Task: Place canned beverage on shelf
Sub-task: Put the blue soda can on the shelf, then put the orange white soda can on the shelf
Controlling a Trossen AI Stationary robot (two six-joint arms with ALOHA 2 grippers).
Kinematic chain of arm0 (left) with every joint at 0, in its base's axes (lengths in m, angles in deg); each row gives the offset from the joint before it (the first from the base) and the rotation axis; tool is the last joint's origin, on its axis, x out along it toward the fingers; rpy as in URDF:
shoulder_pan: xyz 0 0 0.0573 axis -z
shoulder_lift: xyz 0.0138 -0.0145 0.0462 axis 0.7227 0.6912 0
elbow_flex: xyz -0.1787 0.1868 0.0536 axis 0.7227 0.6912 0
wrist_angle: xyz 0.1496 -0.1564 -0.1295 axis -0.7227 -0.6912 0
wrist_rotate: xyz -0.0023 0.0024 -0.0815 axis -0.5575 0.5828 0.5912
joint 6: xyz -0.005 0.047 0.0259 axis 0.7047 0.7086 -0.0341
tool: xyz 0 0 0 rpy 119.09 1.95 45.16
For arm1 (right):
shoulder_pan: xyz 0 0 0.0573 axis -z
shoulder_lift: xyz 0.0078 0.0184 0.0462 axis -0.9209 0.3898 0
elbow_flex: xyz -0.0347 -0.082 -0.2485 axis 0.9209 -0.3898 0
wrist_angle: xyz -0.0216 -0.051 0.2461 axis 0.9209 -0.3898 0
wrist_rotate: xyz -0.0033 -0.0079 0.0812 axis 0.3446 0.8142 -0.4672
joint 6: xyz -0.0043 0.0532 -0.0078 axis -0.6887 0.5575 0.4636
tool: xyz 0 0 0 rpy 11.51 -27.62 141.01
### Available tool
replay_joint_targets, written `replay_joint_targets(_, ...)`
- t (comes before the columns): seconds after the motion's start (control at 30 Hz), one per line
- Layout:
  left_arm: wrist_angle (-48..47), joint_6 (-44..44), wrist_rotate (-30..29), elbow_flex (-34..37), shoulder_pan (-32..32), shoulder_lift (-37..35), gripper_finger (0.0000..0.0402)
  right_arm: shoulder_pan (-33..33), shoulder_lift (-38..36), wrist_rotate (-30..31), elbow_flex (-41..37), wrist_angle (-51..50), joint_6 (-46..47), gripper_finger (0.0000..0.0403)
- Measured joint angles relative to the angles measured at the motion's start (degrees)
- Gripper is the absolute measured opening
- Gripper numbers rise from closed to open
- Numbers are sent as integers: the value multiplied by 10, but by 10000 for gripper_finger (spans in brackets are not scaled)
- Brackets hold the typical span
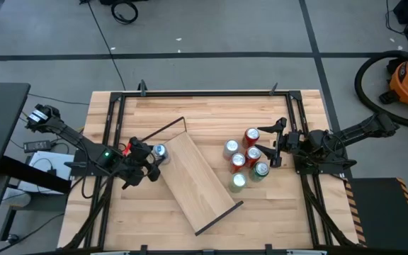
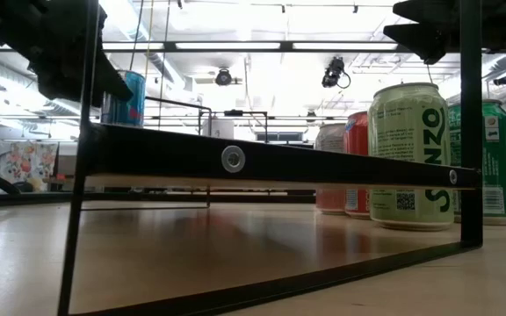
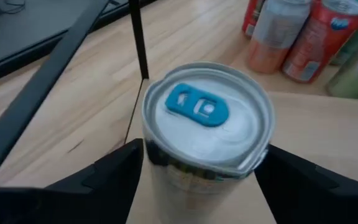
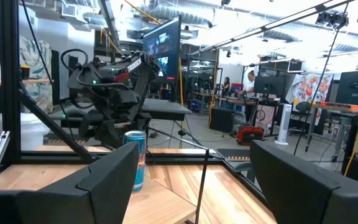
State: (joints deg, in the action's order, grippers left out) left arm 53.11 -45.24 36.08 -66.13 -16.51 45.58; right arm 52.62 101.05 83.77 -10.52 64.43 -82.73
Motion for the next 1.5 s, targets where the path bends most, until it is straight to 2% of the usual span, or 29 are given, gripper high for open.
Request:
replay_joint_targets(0.6,-5,85,-11,-26,0,0,318,0,0,0,0,0,0,318)
replay_joint_targets(0.83,-40,121,-32,-68,-1,0,318,0,0,0,0,0,0,318)
replay_joint_targets(1.0,-40,182,-37,-105,-6,0,318,0,0,0,0,0,0,318)
replay_joint_targets(1.2,34,258,63,-111,-63,5,318,0,0,0,0,0,0,318)
replay_joint_targets(1.5,146,352,210,-111,-165,67,318,0,0,0,0,0,-1,318)
